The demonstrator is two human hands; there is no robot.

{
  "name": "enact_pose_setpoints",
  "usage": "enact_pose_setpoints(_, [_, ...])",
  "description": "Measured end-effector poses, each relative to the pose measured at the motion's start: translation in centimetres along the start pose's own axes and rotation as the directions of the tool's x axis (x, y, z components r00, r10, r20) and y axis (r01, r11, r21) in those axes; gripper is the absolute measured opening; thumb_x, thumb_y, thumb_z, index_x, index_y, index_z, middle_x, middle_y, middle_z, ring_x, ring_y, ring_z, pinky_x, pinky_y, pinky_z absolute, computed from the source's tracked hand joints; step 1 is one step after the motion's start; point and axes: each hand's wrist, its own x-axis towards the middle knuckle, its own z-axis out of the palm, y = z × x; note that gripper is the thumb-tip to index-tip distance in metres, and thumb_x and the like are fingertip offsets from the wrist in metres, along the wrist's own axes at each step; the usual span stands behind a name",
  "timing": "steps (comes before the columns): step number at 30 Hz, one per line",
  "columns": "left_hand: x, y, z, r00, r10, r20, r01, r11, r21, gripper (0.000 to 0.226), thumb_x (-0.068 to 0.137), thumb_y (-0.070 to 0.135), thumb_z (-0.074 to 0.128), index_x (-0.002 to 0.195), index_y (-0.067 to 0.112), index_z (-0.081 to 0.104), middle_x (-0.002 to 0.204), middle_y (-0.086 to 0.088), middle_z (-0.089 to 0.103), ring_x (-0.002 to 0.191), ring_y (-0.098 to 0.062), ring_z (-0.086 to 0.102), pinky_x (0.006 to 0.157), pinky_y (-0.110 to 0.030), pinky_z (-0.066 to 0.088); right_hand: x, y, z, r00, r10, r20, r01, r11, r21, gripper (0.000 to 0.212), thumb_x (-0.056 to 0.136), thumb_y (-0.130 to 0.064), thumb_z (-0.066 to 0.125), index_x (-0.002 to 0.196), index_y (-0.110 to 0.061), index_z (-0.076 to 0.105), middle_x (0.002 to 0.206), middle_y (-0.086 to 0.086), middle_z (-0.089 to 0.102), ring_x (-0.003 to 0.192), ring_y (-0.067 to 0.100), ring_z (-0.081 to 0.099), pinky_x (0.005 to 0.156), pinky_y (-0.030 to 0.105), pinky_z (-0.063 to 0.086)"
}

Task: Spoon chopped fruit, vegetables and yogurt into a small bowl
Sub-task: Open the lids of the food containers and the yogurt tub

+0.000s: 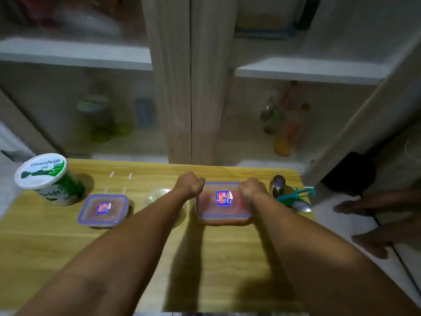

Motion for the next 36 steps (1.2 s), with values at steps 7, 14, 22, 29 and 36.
enact_pose_setpoints(7, [2.9,-1.2,4.0,0.976,-0.210,0.052,0.217,0.951,-0.220,0.061,0.102,0.045,0.032,0.128,-0.006,0.051,0.133,-0.026,0.057,0.121,-0.041,0.054,0.096,-0.038,0.043,3.4,0.9,2.7,0.969,0.246,-0.025,-0.235,0.946,0.224,0.063,0.101,-0.050,0.029,0.138,-0.001,0.046,0.142,0.022,0.049,0.129,0.039,0.048,0.103,0.038,0.037])
enact_pose_setpoints(14, [3.1,-2.0,7.7,0.948,-0.309,-0.076,0.246,0.863,-0.440,0.059,0.096,0.059,0.034,0.121,0.005,0.039,0.123,-0.025,0.060,0.110,-0.042,0.059,0.093,-0.043,0.046,5.6,2.2,4.4,0.973,0.227,-0.049,-0.204,0.933,0.295,0.073,0.100,-0.055,0.021,0.136,0.004,0.046,0.140,0.026,0.050,0.128,0.041,0.048,0.102,0.040,0.037])
enact_pose_setpoints(22, [2.2,-1.8,7.7,0.921,-0.314,-0.232,0.201,0.890,-0.409,0.055,0.090,0.061,0.049,0.109,0.010,0.042,0.108,-0.018,0.064,0.101,-0.038,0.062,0.079,-0.037,0.043,4.4,3.0,5.3,0.934,0.177,-0.309,-0.121,0.974,0.194,0.047,0.102,-0.042,0.032,0.123,-0.003,0.048,0.123,0.023,0.060,0.112,0.041,0.056,0.090,0.043,0.043])
enact_pose_setpoints(29, [1.1,-0.3,7.7,0.873,-0.408,-0.269,0.280,0.868,-0.410,0.061,0.085,0.048,0.064,0.123,0.003,0.046,0.127,-0.019,0.057,0.118,-0.037,0.054,0.095,-0.042,0.045,5.2,-2.7,4.6,0.954,-0.294,-0.059,0.266,0.919,-0.291,0.047,0.100,-0.041,0.032,0.113,-0.011,0.066,0.122,0.014,0.065,0.116,0.034,0.057,0.095,0.040,0.039])
enact_pose_setpoints(36, [1.9,-3.8,13.6,0.685,-0.674,0.277,0.444,0.085,-0.892,0.121,0.019,0.076,0.078,0.116,0.006,0.062,0.106,-0.018,0.073,0.082,-0.036,0.074,0.069,-0.053,0.060,6.8,-3.9,4.7,0.953,-0.247,0.174,0.294,0.887,-0.355,0.068,0.098,-0.055,0.015,0.128,-0.011,0.058,0.137,0.014,0.057,0.124,0.033,0.053,0.098,0.042,0.040])
